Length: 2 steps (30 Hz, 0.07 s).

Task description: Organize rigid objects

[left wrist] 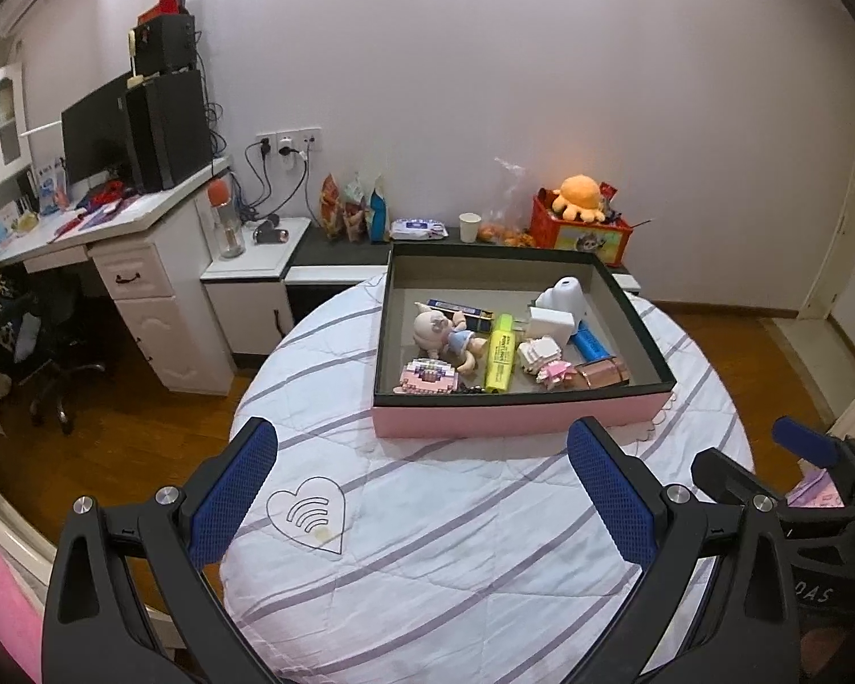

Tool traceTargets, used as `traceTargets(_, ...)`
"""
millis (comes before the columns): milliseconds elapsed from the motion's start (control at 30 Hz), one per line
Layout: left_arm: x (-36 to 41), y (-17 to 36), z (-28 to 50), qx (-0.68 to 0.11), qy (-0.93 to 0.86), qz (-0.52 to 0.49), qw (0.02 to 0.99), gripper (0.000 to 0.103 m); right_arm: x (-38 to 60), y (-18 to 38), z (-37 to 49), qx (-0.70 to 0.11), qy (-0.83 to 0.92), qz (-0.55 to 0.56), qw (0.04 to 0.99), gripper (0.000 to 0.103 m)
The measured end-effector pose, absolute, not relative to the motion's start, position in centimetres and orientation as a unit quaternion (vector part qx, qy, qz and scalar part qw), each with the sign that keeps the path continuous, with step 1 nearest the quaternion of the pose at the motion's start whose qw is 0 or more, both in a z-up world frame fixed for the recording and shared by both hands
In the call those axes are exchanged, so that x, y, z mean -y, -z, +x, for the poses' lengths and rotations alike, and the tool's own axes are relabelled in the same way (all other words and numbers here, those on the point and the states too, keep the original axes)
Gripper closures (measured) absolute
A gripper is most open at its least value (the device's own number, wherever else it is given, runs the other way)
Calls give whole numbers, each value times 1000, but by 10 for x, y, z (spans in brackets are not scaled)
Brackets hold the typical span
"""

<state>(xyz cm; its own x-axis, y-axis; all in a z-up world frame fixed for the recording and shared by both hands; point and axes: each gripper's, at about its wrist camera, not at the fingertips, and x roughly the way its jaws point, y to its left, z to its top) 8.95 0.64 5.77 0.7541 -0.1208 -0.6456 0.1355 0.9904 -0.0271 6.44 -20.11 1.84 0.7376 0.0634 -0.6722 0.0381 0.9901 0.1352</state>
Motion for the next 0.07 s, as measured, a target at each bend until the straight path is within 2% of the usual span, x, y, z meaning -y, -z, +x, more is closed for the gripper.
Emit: traceTargets(67,-7,-59,89,-343,68,12,937,0,201,-19,65,-361,-8,69,930,0)
